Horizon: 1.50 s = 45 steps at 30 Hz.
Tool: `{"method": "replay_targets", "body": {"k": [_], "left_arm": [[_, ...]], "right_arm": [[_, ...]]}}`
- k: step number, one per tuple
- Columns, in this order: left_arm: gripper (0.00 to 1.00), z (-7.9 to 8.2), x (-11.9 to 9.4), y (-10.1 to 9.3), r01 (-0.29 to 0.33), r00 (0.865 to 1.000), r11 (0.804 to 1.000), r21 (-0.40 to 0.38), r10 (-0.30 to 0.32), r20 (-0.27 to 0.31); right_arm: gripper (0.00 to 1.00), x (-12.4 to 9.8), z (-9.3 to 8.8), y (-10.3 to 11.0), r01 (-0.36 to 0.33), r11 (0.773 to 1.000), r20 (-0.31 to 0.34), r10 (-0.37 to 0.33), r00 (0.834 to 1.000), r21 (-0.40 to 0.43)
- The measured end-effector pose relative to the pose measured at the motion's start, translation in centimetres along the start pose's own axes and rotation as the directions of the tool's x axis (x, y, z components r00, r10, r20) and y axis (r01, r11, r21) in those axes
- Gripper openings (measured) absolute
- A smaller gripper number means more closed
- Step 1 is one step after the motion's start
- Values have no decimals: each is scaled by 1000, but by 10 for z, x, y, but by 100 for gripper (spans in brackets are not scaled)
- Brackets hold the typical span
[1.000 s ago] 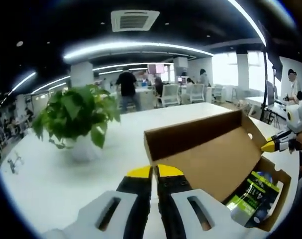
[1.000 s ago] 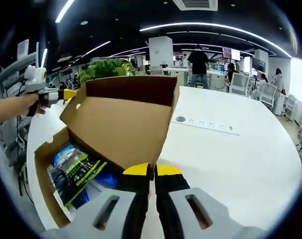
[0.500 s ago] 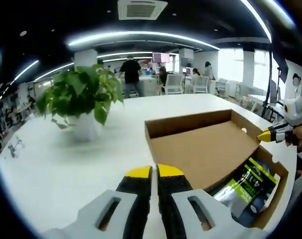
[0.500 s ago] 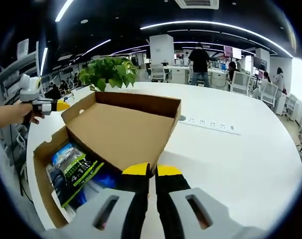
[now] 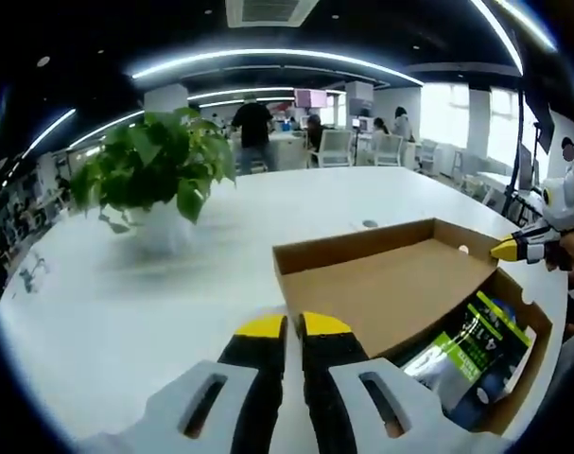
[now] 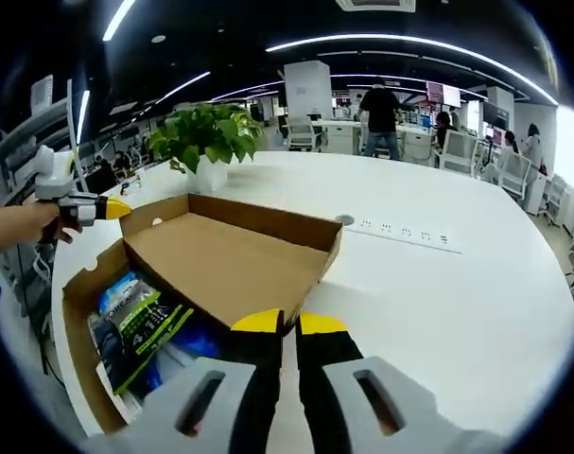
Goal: Operate the shoe box by opening the lid, removing the specified soft item, and placing it in the target area until the item is outside and the box remains undamaged.
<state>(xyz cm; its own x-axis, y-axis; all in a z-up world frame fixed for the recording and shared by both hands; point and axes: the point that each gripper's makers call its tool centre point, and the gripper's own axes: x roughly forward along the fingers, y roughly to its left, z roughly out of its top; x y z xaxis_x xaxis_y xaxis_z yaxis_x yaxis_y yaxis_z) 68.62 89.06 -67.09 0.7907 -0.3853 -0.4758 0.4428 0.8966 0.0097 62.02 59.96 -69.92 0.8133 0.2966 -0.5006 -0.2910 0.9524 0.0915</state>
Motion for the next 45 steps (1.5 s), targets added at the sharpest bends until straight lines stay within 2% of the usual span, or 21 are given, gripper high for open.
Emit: {"method": "replay_targets", "body": {"k": [6, 16, 22, 29, 38, 45], "left_arm": [[5, -8, -3, -5, 11, 1000, 1000, 12, -11, -23], [6, -11, -20, -5, 3, 1000, 1000, 8, -3, -27], [7, -13, -35, -15, 15, 999, 1000, 5, -15, -32], [9, -24, -49, -32, 40, 998, 999, 23, -39, -57], [12, -37, -62, -51, 80, 993, 997, 18, -78, -83], [14, -48, -71, -66, 113, 988, 994, 14, -111, -106]], "right_arm": [[4, 0, 0, -1, -2, 1000, -10, 2, 1000, 14], [5, -1, 0, -1, -12, 1000, -19, 13, 1000, 20], [5, -16, 2, 2, -11, 1000, -12, 12, 1000, 10], [8, -31, -1, 5, -7, 1000, 2, 7, 1000, -5], [11, -50, -6, 32, -50, 999, 11, 50, 999, -5], [12, -55, -20, 56, -102, 995, -32, 102, 994, -7]]}}
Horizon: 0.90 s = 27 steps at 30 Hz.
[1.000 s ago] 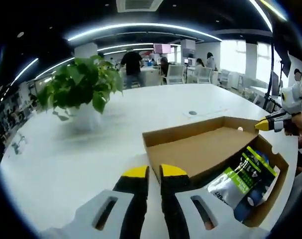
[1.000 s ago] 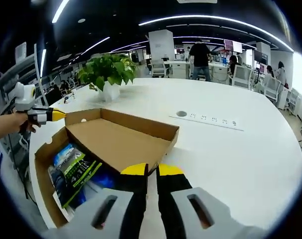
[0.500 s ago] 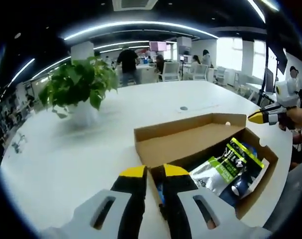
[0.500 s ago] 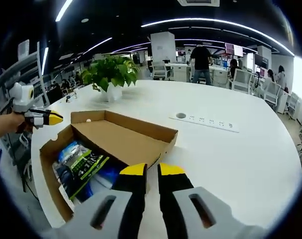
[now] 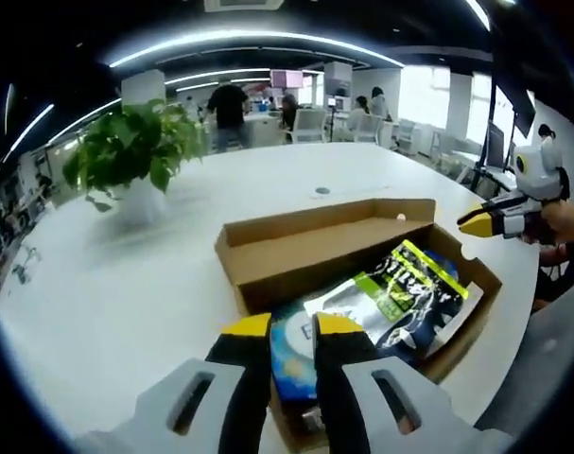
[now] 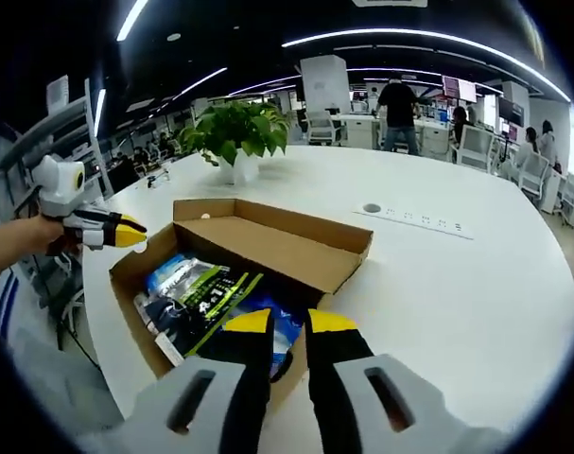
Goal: Operate the shoe box by opening the lid, removing the specified soft item, and placing it in the target area until the item is outside and the box remains undamaged.
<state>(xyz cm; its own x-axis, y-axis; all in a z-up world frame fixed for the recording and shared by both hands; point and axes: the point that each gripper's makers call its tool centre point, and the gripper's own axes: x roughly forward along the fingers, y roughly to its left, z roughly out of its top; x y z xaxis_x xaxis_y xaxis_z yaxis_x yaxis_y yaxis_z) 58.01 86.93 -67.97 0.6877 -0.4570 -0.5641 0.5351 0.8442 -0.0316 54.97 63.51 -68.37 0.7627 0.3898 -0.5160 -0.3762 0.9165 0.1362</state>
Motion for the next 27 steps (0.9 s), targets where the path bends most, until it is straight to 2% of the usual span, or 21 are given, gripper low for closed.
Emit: {"method": "replay_targets", "body": {"k": [8, 15, 27], "left_arm": [[19, -15, -2, -18, 45, 998, 999, 14, -44, -43], [22, -22, -1, -25, 72, 995, 997, 21, -71, -68], [24, -33, 4, -27, 104, 989, 994, 36, -99, -112]], "right_arm": [[16, 6, -8, 22, -56, 998, -46, 56, 997, -1], [20, 20, -17, 43, -122, 992, -120, 122, 985, 1], [23, 42, -29, 53, -149, 988, -201, 155, 967, 44]]}}
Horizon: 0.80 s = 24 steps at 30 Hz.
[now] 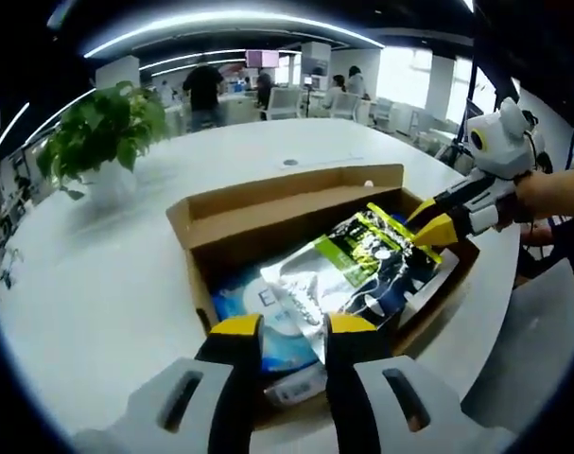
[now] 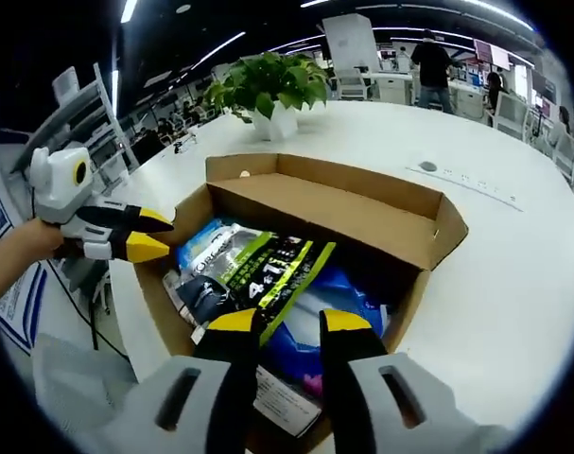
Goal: Operate the shoe box by opening the lid, removing the specified soft item, and placing it in the target area until the item is outside and the box remains undamaged.
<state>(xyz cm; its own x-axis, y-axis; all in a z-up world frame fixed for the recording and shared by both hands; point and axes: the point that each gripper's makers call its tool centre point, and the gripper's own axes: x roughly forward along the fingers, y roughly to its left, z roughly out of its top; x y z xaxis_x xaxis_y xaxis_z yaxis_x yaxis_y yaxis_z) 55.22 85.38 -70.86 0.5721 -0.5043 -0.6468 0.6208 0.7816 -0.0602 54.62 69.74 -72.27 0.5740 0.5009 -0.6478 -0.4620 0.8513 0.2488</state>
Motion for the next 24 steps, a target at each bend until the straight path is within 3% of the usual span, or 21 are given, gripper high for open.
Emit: {"method": "replay_targets", "body": {"k": [9, 13, 19, 24], "left_arm": [[25, -5, 6, 3, 20, 1000, 1000, -17, -21, -23], [25, -5, 9, 4, 27, 999, 999, -25, -28, -29], [24, -3, 15, 3, 37, 999, 999, -31, -38, -33], [24, -4, 20, 0, 55, 997, 998, -38, -57, -51]], "right_arm": [[17, 17, -1, 4, -34, 999, -39, 36, 999, 32], [7, 17, 2, 3, -35, 999, -32, 34, 999, -12], [1, 15, 2, 4, -41, 999, -33, 41, 999, 2], [1, 11, 1, 0, -13, 998, -41, 11, 999, -58]]}}
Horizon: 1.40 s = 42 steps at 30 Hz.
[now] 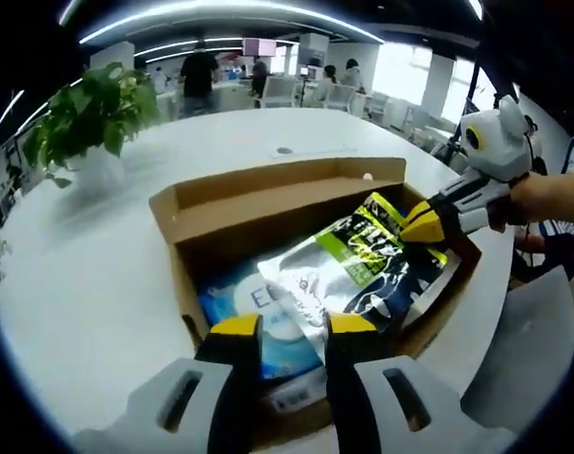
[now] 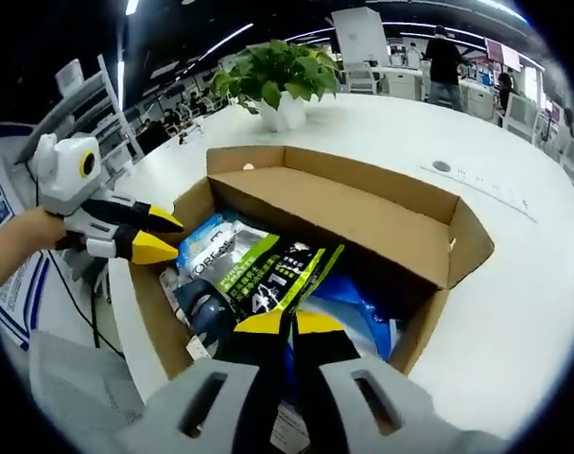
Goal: Operate the shoe box by opening the lid, removing the specified soft item, and placing it in the target area until the item is outside and the box remains undamaged.
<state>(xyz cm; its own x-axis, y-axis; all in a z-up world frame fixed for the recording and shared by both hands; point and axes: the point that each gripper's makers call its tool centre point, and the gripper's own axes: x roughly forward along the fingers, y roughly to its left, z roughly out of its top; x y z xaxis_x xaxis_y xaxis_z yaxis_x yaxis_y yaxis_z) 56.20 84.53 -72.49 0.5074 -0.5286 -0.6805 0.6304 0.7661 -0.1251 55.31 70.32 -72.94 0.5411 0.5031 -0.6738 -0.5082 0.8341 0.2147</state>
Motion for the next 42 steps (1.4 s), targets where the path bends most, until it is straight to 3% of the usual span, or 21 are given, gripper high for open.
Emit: {"method": "replay_targets", "body": {"k": [6, 11, 17, 23, 28, 35, 42], "left_arm": [[24, -3, 6, -8, 38, 999, 999, -7, -38, -29], [23, -7, 11, -18, 81, 995, 996, -29, -83, -49], [20, -7, 16, -30, 134, 989, 985, -110, -139, -42], [7, -4, 19, -40, 196, 980, 967, -165, -199, 0], [0, 1, 19, -38, 190, 982, 968, -166, -190, 18], [0, 3, 17, -39, 161, 987, 981, -108, -163, -11], [0, 14, 9, -37, 135, 991, 985, -107, -135, 9]], "right_arm": [[1, -4, -6, -8, 42, 996, -28, -44, 999, -84], [1, -5, -9, -12, 54, 993, -43, -59, 997, -108], [1, -4, -11, -13, 55, 991, -49, -62, 997, -121], [1, -2, -13, -13, 61, 989, -52, -68, 996, -131], [0, -2, -13, -13, 66, 991, -42, -71, 997, -117], [0, -6, -11, -11, 70, 994, -30, -73, 997, -87], [0, -17, 2, -8, 63, 997, 26, -62, 998, -33]]}}
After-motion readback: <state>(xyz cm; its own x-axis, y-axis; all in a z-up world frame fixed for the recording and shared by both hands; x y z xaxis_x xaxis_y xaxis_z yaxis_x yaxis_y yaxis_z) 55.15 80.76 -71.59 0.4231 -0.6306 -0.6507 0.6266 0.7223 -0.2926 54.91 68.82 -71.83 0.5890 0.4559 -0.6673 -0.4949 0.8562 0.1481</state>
